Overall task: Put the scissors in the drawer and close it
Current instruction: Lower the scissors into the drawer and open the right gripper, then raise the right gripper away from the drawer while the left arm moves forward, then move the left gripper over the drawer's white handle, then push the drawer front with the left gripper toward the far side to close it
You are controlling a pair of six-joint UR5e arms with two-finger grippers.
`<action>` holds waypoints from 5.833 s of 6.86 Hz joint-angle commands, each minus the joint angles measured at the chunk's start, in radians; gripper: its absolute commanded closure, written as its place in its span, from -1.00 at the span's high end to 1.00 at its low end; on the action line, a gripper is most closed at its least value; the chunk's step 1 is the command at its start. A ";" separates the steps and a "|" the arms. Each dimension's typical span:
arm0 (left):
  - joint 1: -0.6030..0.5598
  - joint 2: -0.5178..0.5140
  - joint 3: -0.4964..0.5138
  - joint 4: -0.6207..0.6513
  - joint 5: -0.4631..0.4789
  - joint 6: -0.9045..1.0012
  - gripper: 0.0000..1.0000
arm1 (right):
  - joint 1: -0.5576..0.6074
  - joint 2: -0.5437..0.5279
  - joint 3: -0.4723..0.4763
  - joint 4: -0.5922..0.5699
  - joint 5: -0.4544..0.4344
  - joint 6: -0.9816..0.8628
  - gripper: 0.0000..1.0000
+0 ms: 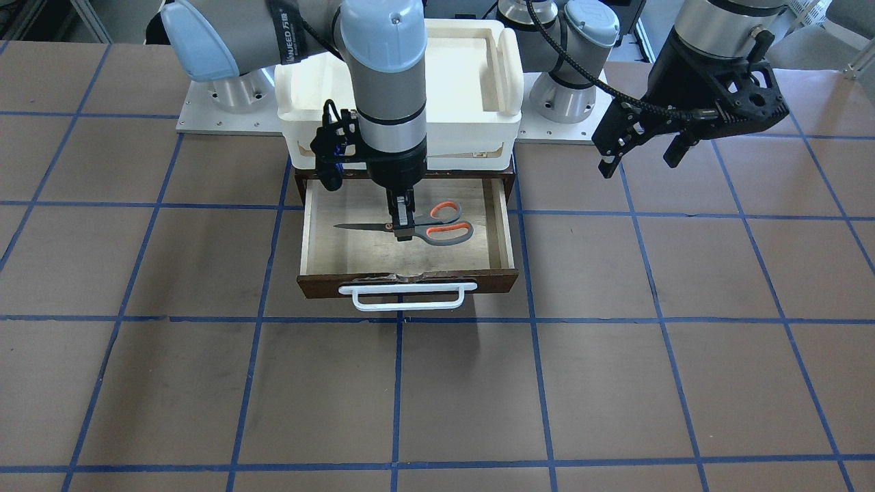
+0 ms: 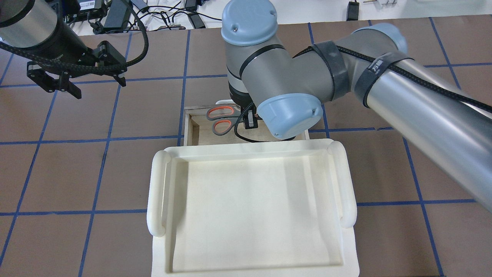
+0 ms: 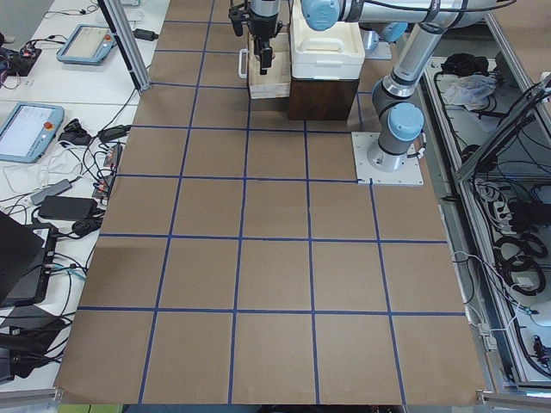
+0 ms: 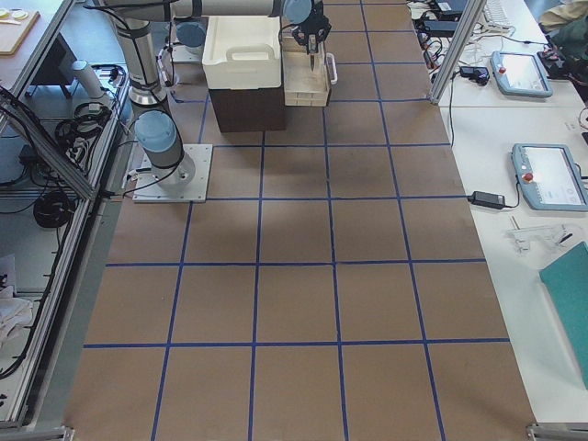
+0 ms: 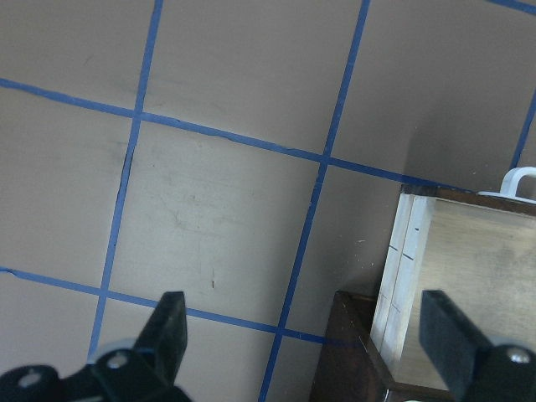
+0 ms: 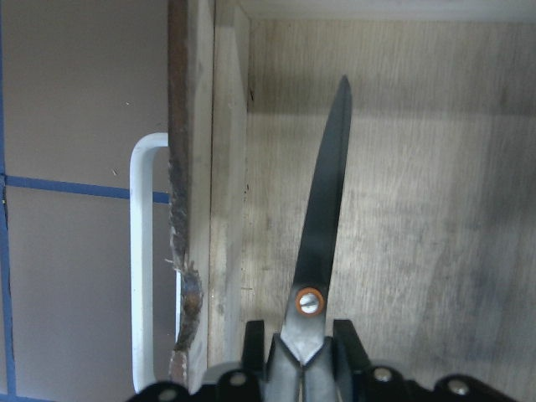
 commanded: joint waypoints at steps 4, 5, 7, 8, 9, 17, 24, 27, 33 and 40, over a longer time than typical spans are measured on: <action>-0.002 -0.009 -0.004 0.000 -0.013 0.002 1.00 | 0.014 0.030 0.008 0.006 -0.027 0.003 0.47; -0.002 -0.002 -0.004 0.003 -0.004 0.003 1.00 | 0.014 0.027 0.002 -0.001 -0.032 0.003 0.53; -0.002 -0.015 -0.004 -0.001 -0.024 0.003 1.00 | -0.013 0.009 -0.043 -0.004 -0.035 -0.099 0.43; 0.006 -0.031 -0.003 0.015 -0.026 0.005 1.00 | -0.050 -0.026 -0.052 -0.006 -0.035 -0.290 0.33; 0.003 -0.044 0.002 0.025 -0.018 0.026 1.00 | -0.134 -0.066 -0.052 0.006 -0.035 -0.495 0.35; -0.185 -0.439 0.252 0.170 -0.059 0.130 1.00 | -0.406 -0.268 -0.037 0.181 0.053 -1.740 1.00; -0.324 -0.644 0.257 0.278 -0.058 0.009 1.00 | -0.415 -0.263 0.040 0.194 0.062 -1.720 1.00; -0.330 -0.610 0.260 0.154 -0.058 0.009 1.00 | -0.412 -0.325 0.037 0.210 0.043 -1.754 1.00; -0.328 -0.576 0.260 0.031 -0.073 0.000 1.00 | -0.414 -0.337 0.046 0.345 0.006 -1.989 1.00; -0.333 -0.516 0.244 -0.136 -0.148 -0.178 1.00 | -0.422 -0.225 -0.112 0.324 0.014 -2.009 1.00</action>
